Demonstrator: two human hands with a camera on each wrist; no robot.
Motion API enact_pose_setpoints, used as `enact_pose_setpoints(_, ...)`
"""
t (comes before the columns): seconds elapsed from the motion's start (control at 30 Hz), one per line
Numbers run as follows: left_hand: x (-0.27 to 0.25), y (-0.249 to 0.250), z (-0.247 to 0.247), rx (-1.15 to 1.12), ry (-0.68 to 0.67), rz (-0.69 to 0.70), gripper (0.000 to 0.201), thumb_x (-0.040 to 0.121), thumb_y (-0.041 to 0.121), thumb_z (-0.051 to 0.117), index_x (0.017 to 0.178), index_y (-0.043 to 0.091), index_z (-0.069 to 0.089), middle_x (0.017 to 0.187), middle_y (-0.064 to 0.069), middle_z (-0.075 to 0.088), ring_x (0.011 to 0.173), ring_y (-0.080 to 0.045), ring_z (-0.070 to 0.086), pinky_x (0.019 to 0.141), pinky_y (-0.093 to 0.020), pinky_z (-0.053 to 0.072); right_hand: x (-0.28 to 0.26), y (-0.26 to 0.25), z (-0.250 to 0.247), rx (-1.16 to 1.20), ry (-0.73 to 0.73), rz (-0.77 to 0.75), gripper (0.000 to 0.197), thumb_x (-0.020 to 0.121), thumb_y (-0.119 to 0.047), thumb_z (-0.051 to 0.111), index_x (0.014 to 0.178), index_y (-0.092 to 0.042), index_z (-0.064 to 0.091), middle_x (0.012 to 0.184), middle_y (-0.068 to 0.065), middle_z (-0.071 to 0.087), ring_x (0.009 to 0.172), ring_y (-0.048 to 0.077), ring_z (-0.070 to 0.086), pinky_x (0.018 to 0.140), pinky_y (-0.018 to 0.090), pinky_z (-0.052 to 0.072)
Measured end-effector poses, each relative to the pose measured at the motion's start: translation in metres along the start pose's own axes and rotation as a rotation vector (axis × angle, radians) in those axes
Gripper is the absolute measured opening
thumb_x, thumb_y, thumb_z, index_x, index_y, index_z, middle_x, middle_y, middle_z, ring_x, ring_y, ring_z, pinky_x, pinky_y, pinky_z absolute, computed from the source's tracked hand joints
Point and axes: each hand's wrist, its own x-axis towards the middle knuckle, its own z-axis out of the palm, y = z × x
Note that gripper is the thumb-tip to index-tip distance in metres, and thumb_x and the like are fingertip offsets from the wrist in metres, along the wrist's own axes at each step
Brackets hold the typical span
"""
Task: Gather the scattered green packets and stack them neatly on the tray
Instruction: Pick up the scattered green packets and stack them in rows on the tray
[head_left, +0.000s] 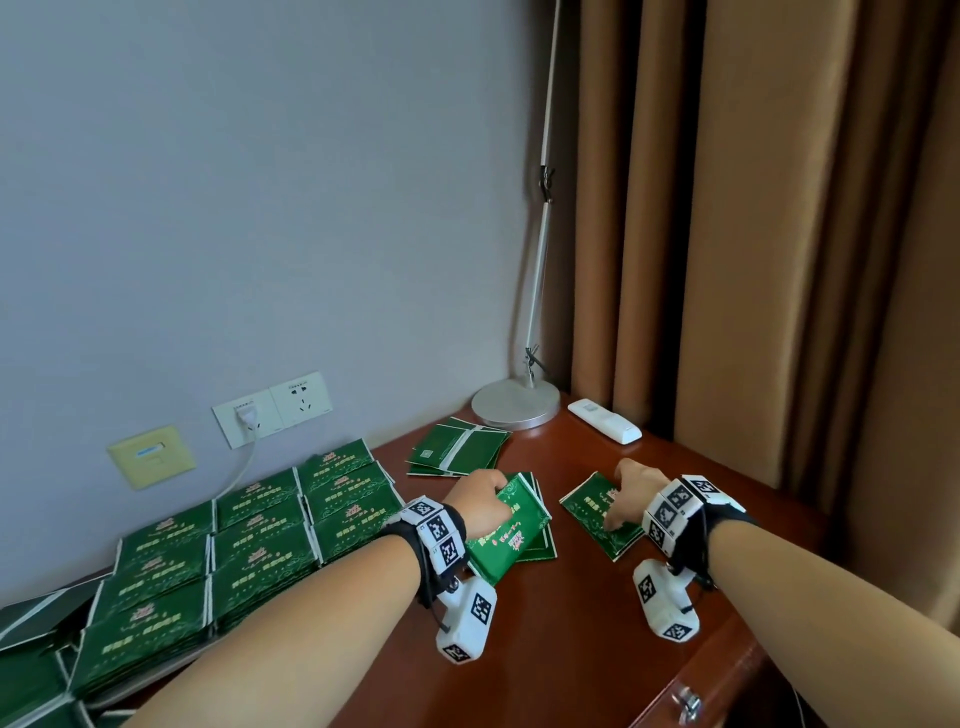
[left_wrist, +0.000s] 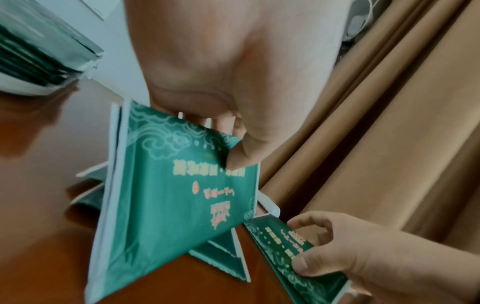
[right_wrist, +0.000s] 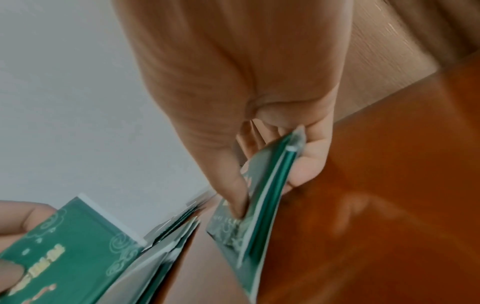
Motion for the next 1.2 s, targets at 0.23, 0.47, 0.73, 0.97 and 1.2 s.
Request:
enact_pose_setpoints(0.23,-0.013,-0.008,-0.022,-0.169,0.133,-0.047,0.051,0.085,0.0,0.056,0.135,0.005,0.05,0.121,-0.022,0.062,0.048,-0.008,0.046,0.039,-0.016,0.032,-0.006,-0.02,-0.007,0.221,0.1,-0.116,0.054,0.073,-0.011,0.078,0.121,-0.021,0.055,0.108,0.0,0.06,0.097,0.017,0.062,0.076,0.03,0.057)
enact_pose_setpoints(0.47,-0.043,-0.028,-0.058,-0.275,0.229,-0.077,0.065,0.078,-0.007,0.059,0.134,0.024,0.045,0.099,-0.007,0.058,0.057,-0.019,0.053,0.041,-0.025,0.04,-0.028,-0.067,-0.021,0.321,0.234,-0.315,0.038,0.078,-0.011,0.077,0.113,-0.018,0.063,0.111,-0.002,0.064,0.096,0.012,0.062,0.077,0.016,0.051)
enact_pose_setpoints(0.73,-0.082,-0.072,-0.105,-0.346,0.336,-0.108,0.048,0.082,-0.01,0.06,0.119,0.02,0.063,0.09,-0.007,0.059,0.05,-0.017,0.047,0.045,-0.026,0.042,-0.049,-0.139,-0.006,0.367,0.183,-0.466,0.021,0.082,-0.007,0.071,0.098,-0.02,0.069,0.102,0.001,0.07,0.066,0.007,0.058,0.056,0.016,0.044)
enact_pose_setpoints(0.97,-0.111,-0.12,-0.135,-0.573,0.512,-0.186,0.018,0.09,0.007,0.063,0.106,0.015,0.068,0.101,-0.003,0.058,0.073,-0.019,0.063,0.062,-0.035,0.062,-0.057,-0.194,0.017,0.416,0.13,-0.523,0.028,0.082,-0.001,0.061,0.088,-0.027,0.07,0.091,-0.005,0.067,0.065,0.007,0.057,0.053,0.014,0.04)
enact_pose_setpoints(1.2,-0.132,-0.177,-0.165,-0.678,0.654,-0.271,0.02,0.091,-0.003,0.057,0.104,0.007,0.069,0.087,-0.014,0.065,0.061,-0.019,0.061,0.057,-0.03,0.06,-0.053,-0.243,0.039,0.527,0.014,-0.595,0.035,0.074,0.01,0.06,0.09,-0.019,0.069,0.094,0.005,0.07,0.087,0.025,0.068,0.081,0.042,0.058)
